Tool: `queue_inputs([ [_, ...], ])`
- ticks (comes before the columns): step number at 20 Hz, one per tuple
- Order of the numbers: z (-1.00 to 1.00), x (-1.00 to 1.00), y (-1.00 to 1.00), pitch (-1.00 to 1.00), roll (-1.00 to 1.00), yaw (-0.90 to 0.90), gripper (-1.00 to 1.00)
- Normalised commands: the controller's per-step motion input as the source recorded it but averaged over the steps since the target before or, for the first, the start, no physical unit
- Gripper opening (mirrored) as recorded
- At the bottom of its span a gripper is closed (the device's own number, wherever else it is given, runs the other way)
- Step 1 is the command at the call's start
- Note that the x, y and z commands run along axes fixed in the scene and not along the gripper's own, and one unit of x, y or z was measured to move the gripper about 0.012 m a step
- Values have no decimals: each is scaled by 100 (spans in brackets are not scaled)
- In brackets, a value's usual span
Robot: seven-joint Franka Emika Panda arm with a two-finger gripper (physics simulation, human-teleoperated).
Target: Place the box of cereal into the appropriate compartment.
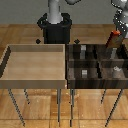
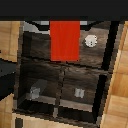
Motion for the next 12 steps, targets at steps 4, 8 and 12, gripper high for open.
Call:
queue_inputs([
  [4,-6,-100,0,0,0,0,-100],
  [8,-75,0,0,0,0,0,-100],
  [12,-100,0,0,0,0,0,-100],
])
